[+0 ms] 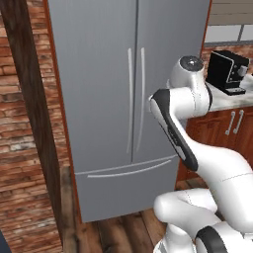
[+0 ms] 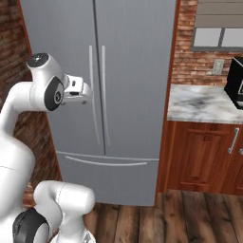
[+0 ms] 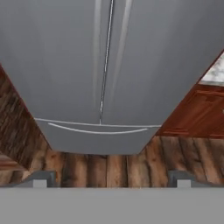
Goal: There is a bowl on the dining counter. Grab a lemon wedge from the fridge and place it in the bowl. Then get the liquor bottle and glass cup from the cabinet and place them next to the bowl.
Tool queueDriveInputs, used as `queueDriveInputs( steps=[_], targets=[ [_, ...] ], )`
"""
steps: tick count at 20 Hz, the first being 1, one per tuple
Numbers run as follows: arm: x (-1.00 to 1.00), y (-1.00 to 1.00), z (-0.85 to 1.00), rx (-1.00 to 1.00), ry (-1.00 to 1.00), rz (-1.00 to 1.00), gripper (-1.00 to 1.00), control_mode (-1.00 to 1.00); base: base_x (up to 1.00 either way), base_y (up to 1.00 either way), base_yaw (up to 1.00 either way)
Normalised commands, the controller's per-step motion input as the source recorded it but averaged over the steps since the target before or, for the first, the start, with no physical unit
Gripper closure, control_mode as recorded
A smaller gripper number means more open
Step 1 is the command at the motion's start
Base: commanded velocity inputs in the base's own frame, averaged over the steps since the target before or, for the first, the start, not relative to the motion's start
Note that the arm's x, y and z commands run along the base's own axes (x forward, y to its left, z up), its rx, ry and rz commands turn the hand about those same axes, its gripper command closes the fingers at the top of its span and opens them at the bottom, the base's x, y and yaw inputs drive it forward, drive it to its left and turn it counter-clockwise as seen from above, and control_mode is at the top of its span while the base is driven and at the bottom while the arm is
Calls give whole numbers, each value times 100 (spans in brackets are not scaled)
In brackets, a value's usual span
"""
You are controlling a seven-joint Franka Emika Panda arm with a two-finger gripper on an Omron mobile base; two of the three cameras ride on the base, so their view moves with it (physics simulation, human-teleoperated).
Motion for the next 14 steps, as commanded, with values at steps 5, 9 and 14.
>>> queueDriveInputs(
  steps=[5, 9, 14],
  targets=[
    [3, 28, 8, -4, -45, 0, -100, -100, 0, 0, 0],
    [23, 24, 7, 0, -30, 0, -100, -100, 0, 0, 0],
    [23, 16, 17, 0, -20, 0, -100, -100, 0, 0, 0]
  ],
)
